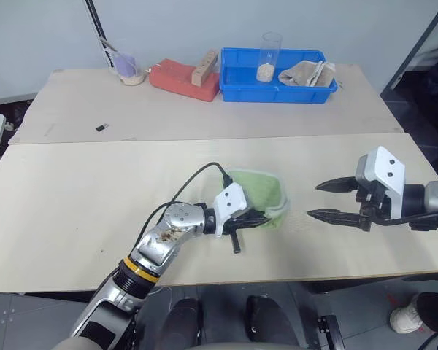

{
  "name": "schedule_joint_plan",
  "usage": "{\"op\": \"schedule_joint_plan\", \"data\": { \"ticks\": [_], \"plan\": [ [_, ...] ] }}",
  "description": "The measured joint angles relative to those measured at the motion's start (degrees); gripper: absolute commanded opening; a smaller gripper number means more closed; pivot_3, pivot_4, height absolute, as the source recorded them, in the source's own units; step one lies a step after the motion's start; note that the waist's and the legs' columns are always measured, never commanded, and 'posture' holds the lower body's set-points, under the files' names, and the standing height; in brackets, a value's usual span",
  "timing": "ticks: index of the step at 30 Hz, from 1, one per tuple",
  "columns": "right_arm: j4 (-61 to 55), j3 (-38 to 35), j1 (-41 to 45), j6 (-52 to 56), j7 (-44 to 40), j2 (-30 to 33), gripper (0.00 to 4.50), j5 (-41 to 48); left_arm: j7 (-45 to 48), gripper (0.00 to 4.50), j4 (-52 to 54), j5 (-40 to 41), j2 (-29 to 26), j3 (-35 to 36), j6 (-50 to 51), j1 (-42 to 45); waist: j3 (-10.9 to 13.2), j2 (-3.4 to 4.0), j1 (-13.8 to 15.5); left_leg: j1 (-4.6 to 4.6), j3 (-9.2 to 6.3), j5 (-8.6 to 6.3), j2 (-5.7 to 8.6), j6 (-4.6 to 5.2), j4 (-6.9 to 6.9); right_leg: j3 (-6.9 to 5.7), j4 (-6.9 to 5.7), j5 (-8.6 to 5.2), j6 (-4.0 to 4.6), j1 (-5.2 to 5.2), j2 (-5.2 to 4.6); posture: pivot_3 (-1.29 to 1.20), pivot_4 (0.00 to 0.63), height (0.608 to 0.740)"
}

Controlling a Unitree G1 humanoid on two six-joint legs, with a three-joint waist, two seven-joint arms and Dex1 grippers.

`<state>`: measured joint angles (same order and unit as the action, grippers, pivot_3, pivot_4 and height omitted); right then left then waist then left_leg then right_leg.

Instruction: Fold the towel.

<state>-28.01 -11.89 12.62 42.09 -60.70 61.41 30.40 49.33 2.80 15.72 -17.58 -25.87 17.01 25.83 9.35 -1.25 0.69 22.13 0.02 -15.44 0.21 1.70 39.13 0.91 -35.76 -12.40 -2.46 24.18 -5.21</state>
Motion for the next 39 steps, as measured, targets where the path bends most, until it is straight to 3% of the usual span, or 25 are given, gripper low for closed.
{"op": "schedule_joint_plan", "data": {
  "ticks": [7, 11, 14, 21, 23, 32, 39],
  "plan": [
    [0.2, 0.1, 1.5, 1.3, 1.3, -0.2, 3.29, 1.8, 3.3, 4.45, 0.7, 1.7, 0.6, 2.5, 0.7, 0.5, 0.0, 0.0, 0.0, 0.0, -0.01, 0.0, -0.02, 0.0, 0.01, 0.0, -0.01, 0.0, -0.01, 0.01, 0.0, 0.0, 0.15, 0.74],
    [1.5, 0.8, 5.4, 1.6, 3.3, -2.5, 3.29, 2.4, 5.0, 4.45, 6.0, 5.1, -2.4, 6.8, 2.8, 0.7, 0.0, 0.01, -0.2, -0.03, -0.03, 0.0, -0.06, 0.0, 0.0, 0.0, -0.07, 0.0, 0.0, 0.03, 0.04, 0.0, 0.15, 0.74],
    [3.5, 3.5, 8.9, 2.0, 6.3, -6.1, 3.29, 2.1, 6.7, 4.45, 11.5, 7.6, -7.8, 11.3, 4.7, 0.7, 0.0, 0.01, -0.4, -0.04, -0.03, 0.0, -0.07, 0.0, -0.02, 0.01, -0.1, 0.0, 0.0, 0.05, 0.07, 0.0, 0.15, 0.74],
    [13.1, 16.6, 15.8, -3.4, 15.7, -20.5, 3.29, -8.2, 12.4, 4.45, 18.3, 12.7, -22.6, 21.9, 7.2, -5.1, 0.0, 0.02, -1.2, -0.02, 0.0, 0.0, -0.06, -0.01, -0.05, 0.0, -0.05, -0.01, -0.02, 0.08, 0.02, 0.0, 0.15, 0.74],
    [17.4, 20.0, 15.7, -5.8, 16.8, -22.7, 3.29, -11.4, 13.3, 4.45, 19.3, 13.6, -24.5, 23.8, 7.2, -7.8, 0.0, 0.02, -0.8, 0.06, -0.03, 0.01, -0.06, -0.01, -0.04, -0.04, -0.04, -0.02, -0.04, 0.12, -0.03, 0.0, 0.15, 0.74],
    [23.4, 20.3, 15.2, -4.6, 15.9, -24.6, 3.29, -12.9, 14.7, 4.45, 24.9, 18.4, -27.3, 27.8, 8.2, -11.9, 0.0, 0.04, -0.2, 0.02, -0.03, 0.01, -0.05, -0.01, 0.01, -0.04, -0.09, -0.01, -0.04, 0.1, 0.04, 0.0, 0.15, 0.74],
    [30.6, 19.5, 17.5, 1.3, 17.1, -30.3, 3.29, -11.4, 14.7, 4.45, 24.6, 18.5, -27.6, 29.1, 8.0, -12.0, 0.0, 0.04, -0.8, -0.08, -0.02, 0.01, -0.06, -0.01, -0.05, -0.03, -0.12, -0.01, 0.0, 0.05, 0.1, 0.0, 0.15, 0.74]
  ]
}}
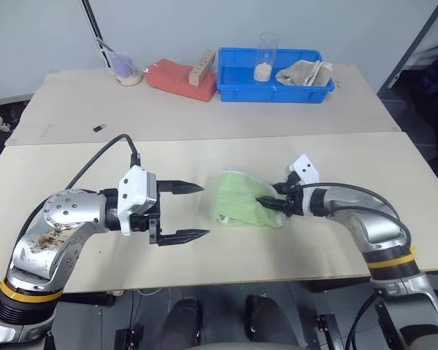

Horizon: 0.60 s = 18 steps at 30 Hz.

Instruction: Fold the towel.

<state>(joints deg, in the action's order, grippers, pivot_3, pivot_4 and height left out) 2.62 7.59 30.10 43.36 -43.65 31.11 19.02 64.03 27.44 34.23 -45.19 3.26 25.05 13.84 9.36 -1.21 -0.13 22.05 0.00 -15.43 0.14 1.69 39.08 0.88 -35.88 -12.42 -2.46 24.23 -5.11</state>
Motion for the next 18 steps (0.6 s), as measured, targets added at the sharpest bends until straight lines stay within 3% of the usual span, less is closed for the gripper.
{"op": "schedule_joint_plan", "data": {
  "ticks": [3, 4, 12, 18],
  "plan": [
    [0.9, -1.1, 0.9, 2.5, 0.1, -1.2, 3.29, 0.7, 0.0, 4.45, 0.0, 0.0, 0.0, 0.0, -0.1, 0.7, 0.0, 0.0, 0.0, 0.01, -0.02, 0.0, 0.01, 0.0, 0.0, -0.01, 0.01, 0.0, 0.0, 0.0, 0.0, 0.0, 0.15, 0.74],
    [1.0, -1.4, 1.0, 3.0, 0.1, -1.3, 2.76, 1.0, -0.1, 4.5, -0.1, 0.0, 0.0, 0.0, -0.1, 0.9, 0.0, 0.0, -0.1, 0.01, -0.01, 0.0, 0.01, 0.0, 0.0, -0.01, 0.01, 0.0, 0.0, 0.0, -0.01, 0.0, 0.15, 0.74],
    [0.0, -1.0, 1.0, 3.8, -0.5, -1.0, 0.12, 1.3, -1.1, 4.5, -0.3, -0.2, 0.0, 0.1, -0.1, 1.1, 0.0, 0.0, -0.6, 0.01, -0.01, 0.0, 0.0, 0.0, -0.04, 0.0, 0.01, 0.0, 0.0, 0.02, -0.01, 0.0, 0.15, 0.74],
    [-2.2, 0.4, 0.8, 1.5, -1.9, 0.5, 0.05, -0.2, -3.1, 4.5, -0.3, -0.3, 0.1, 0.6, -0.1, 1.1, 0.0, 0.0, -0.5, 0.05, -0.01, 0.0, 0.0, 0.0, -0.04, 0.0, 0.01, 0.0, 0.0, 0.06, -0.03, 0.0, 0.15, 0.74]
  ]
}}
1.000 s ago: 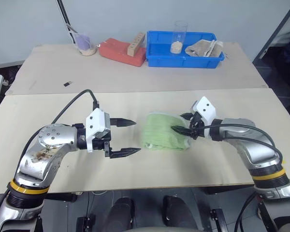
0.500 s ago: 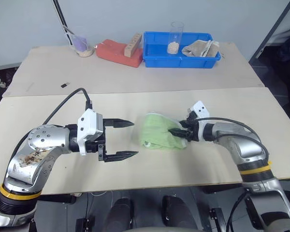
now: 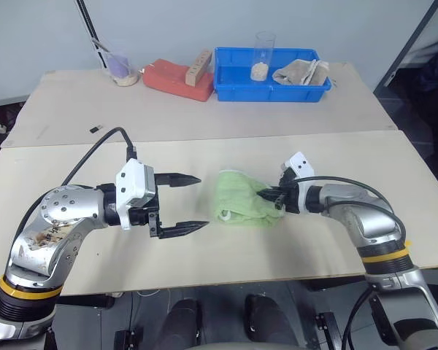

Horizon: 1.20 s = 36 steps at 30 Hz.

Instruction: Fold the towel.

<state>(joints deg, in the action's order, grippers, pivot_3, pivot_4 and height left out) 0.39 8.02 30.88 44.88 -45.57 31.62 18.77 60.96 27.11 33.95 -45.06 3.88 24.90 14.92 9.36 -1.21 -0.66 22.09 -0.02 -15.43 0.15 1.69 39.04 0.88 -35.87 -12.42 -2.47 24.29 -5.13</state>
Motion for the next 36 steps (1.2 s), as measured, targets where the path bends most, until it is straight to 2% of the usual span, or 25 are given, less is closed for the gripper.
{"op": "schedule_joint_plan", "data": {
  "ticks": [10, 16, 22, 27, 34, 35, 36],
  "plan": [
    [-1.3, -1.9, 3.7, -4.0, -0.6, 3.1, 0.05, -0.9, -1.9, 4.5, -0.3, 0.1, 0.1, 1.7, 0.0, 0.3, 0.0, 0.0, 0.0, 0.01, 0.02, 0.0, 0.01, 0.0, 0.0, 0.0, 0.02, 0.0, 0.0, 0.0, -0.02, 0.0, 0.15, 0.74],
    [11.5, -1.9, 11.2, -12.0, -0.5, 4.5, 0.05, -6.1, -3.0, 4.5, -1.6, 0.0, 1.2, 1.7, -0.1, 3.0, 0.0, 0.0, 0.0, 0.01, 0.05, 0.0, 0.04, 0.0, -0.01, 0.01, 0.03, 0.0, 0.0, 0.0, -0.02, 0.0, 0.15, 0.74],
    [30.0, -2.1, 18.7, -13.9, 1.4, 4.1, 0.05, -9.9, -4.0, 4.5, -2.7, -0.3, 1.6, 1.7, -0.4, 3.6, 0.0, 0.0, -0.1, 0.02, 0.08, 0.0, 0.03, -0.01, -0.04, 0.02, 0.05, 0.01, 0.01, 0.02, -0.03, 0.0, 0.15, 0.74],
    [38.1, -2.4, 20.3, -17.8, 3.7, 2.4, 1.84, -11.9, -4.0, 4.5, -2.7, 0.3, 0.9, 1.8, 1.6, 3.6, 0.0, 0.0, -0.2, 0.08, 0.06, 0.0, 0.02, -0.01, -0.07, 0.03, 0.01, 0.01, 0.01, 0.07, -0.04, 0.0, 0.15, 0.74],
    [34.4, -6.6, 20.5, -17.8, 2.8, 3.3, 4.22, -10.6, -5.3, 4.5, -2.6, 0.0, 0.1, 3.9, 1.6, 1.4, 0.0, 0.01, -0.2, 0.12, 0.05, 0.0, -0.01, -0.01, -0.07, 0.04, -0.01, 0.01, -0.01, 0.1, -0.07, 0.0, 0.15, 0.74],
    [32.6, -7.2, 20.5, -17.1, 2.5, 3.5, 4.48, -10.1, -5.3, 4.5, -2.6, -0.3, -0.7, 4.4, 1.5, 0.4, 0.0, 0.01, -0.2, 0.12, 0.05, 0.0, -0.02, -0.01, -0.09, 0.04, -0.02, 0.01, -0.01, 0.11, -0.07, 0.0, 0.15, 0.74],
    [30.2, -8.2, 20.4, -16.3, 1.9, 4.0, 4.48, -9.0, -5.4, 4.5, -2.6, -0.9, -1.6, 5.0, 1.6, -0.8, 0.0, 0.03, -0.2, 0.12, 0.05, 0.0, -0.03, -0.01, -0.11, 0.04, -0.03, 0.01, -0.01, 0.13, -0.06, 0.0, 0.15, 0.74]
  ]
}}
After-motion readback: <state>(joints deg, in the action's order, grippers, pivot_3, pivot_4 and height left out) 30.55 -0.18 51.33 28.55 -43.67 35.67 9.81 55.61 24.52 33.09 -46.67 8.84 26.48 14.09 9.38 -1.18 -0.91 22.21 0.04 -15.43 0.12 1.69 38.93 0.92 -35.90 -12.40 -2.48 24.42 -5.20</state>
